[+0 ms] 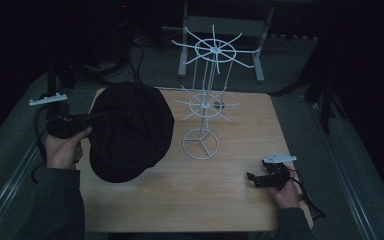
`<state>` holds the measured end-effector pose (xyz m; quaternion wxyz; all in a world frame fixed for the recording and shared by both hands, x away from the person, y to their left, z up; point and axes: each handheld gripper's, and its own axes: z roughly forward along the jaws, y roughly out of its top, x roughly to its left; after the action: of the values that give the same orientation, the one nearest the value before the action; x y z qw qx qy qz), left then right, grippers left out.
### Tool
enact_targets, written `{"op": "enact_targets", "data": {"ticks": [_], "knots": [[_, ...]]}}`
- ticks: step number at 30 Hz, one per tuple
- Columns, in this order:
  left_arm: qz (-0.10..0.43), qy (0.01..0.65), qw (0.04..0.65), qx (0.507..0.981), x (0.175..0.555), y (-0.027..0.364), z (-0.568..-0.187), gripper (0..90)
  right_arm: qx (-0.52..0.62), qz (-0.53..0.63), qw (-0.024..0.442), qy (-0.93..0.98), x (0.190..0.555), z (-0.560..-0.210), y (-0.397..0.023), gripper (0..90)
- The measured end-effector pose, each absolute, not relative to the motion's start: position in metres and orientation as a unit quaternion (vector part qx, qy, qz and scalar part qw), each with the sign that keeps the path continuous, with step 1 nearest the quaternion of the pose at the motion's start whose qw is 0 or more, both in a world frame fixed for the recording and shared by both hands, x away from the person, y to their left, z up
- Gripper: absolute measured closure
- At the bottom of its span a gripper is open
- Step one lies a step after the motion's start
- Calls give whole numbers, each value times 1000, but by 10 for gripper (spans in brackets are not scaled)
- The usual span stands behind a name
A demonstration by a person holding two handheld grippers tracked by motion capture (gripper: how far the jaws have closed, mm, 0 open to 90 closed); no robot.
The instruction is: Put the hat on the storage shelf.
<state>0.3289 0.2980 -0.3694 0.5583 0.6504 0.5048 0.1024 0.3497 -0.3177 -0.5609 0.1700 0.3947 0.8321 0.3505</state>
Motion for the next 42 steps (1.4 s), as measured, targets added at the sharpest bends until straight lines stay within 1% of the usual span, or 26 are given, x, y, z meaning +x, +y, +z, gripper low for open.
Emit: {"op": "enact_targets", "data": {"ticks": [19,42], "knots": [[108,491,582,639,329,300,-351,752,395,351,170,832,350,-561,-318,116],[100,469,608,632,333,296,-333,750,395,350,170,832,350,-561,-318,116]]}}
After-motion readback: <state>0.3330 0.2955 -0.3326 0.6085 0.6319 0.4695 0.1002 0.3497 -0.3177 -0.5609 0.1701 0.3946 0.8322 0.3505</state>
